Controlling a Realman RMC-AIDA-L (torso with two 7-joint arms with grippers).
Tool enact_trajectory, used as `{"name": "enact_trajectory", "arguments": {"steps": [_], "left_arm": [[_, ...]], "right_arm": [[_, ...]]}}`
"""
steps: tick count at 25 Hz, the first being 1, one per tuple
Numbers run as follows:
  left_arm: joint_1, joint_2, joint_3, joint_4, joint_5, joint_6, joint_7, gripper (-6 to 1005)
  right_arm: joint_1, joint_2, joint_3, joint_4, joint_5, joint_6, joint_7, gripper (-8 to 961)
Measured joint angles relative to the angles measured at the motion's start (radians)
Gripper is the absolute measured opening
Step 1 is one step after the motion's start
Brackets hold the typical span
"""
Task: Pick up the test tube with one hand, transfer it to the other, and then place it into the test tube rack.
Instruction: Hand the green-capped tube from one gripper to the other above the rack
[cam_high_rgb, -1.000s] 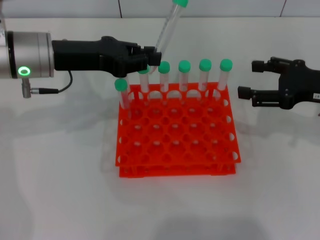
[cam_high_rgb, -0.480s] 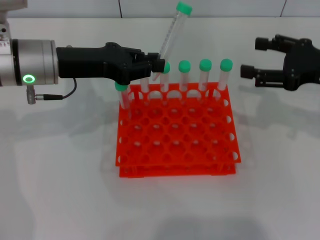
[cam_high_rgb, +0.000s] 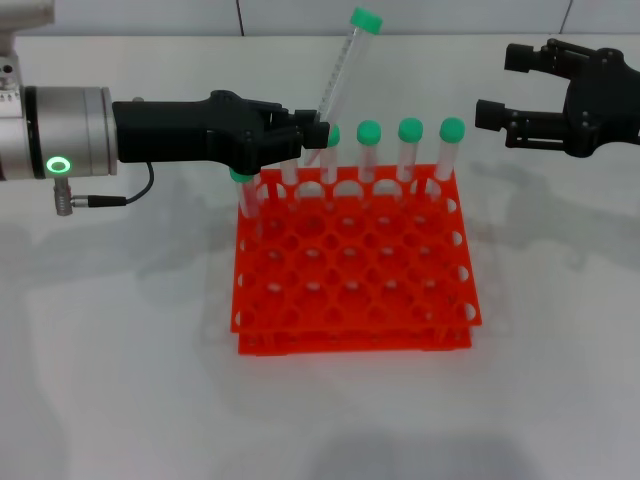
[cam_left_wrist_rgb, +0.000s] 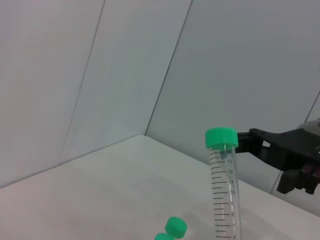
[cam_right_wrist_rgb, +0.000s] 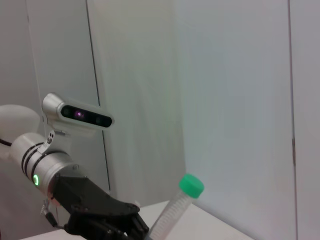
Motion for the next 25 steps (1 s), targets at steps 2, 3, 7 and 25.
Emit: {"name": "enact_trajectory", "arguments": {"steps": [2, 3, 7, 25], "left_arm": [[0.001, 0.0, 0.0, 0.0, 0.0, 0.0, 0.0, 147], [0.002, 0.0, 0.0, 0.0, 0.0, 0.001, 0.0, 146], [0.007, 0.0, 0.0, 0.0, 0.0, 0.0, 0.004, 144], [0.019, -0.003, 0.004, 0.0, 0.001, 0.004, 0.014, 135]], "right_arm": [[0.001, 0.0, 0.001, 0.0, 0.005, -0.002, -0.001, 849], [0.001, 0.0, 0.001, 0.0, 0.008, -0.002, -0.001, 849], [0.007, 0.001, -0.004, 0.0, 0.019, -0.004, -0.004, 849], [0.072, 0.011, -0.068, 0.026, 0.048, 0.018, -0.001, 849]]}}
